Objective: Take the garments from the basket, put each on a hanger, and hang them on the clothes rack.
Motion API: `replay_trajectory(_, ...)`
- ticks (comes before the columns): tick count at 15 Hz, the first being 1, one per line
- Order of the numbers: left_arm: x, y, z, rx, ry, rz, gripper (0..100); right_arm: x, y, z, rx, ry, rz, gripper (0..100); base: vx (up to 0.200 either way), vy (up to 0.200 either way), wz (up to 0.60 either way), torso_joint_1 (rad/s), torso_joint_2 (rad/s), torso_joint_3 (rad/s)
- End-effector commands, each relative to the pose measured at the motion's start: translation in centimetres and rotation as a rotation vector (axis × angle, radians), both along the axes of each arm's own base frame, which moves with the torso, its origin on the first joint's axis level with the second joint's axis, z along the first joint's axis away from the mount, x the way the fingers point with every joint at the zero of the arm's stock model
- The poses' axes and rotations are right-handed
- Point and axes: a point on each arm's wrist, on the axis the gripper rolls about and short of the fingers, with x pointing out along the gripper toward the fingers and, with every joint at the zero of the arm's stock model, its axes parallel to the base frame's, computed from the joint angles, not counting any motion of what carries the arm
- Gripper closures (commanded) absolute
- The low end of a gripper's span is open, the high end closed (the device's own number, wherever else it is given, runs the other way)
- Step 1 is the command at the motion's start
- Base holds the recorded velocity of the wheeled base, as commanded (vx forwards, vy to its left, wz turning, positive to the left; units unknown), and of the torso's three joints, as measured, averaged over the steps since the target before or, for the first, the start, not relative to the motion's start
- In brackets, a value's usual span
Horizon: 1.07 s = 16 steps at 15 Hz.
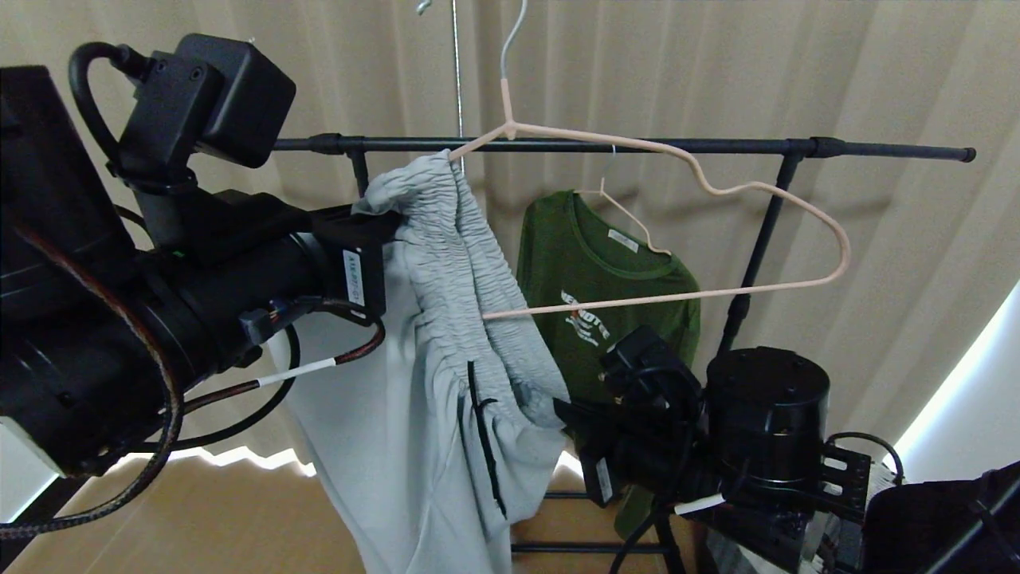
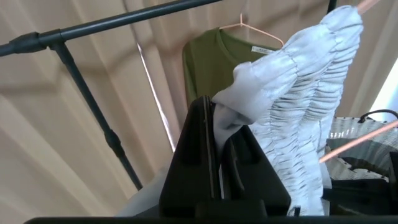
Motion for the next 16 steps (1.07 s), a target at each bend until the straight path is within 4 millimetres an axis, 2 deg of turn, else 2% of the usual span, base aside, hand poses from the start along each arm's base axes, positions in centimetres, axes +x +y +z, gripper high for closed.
replay_trajectory(1, 0.2, 0.4, -0.1, 0.009, 0.000, 0.020, 100, 0.6, -1.3, 0.8, 0.015, -0.021, -0.056, 100, 0.000, 0.000, 0.00, 0.000, 0.00, 0.000)
replay_trajectory(5, 1.6, 2.7, -1.2, 0.140, -0.038, 0.131, 100, 2.5, -5.2, 3.5, 0.067, -0.089, -0.195, 100, 0.000, 0.000, 0.00, 0.000, 0.00, 0.000)
replay_trajectory(7, 2.0, 3.6, -1.7, 0.202, -0.075, 0.175, 100, 2.9, -6.3, 4.3, 0.082, -0.108, -0.232, 100, 0.000, 0.000, 0.00, 0.000, 0.00, 0.000)
replay_trajectory(13, 2.8, 6.5, -3.9, 0.399, -0.114, 0.300, 100, 3.8, -7.2, 5.3, 0.104, -0.140, -0.271, 100, 0.000, 0.000, 0.00, 0.000, 0.00, 0.000)
replay_trajectory(16, 2.7, 6.9, -4.9, 0.449, -0.097, 0.308, 100, 3.6, -7.3, 5.7, 0.112, -0.149, -0.268, 100, 0.000, 0.000, 0.00, 0.000, 0.00, 0.000)
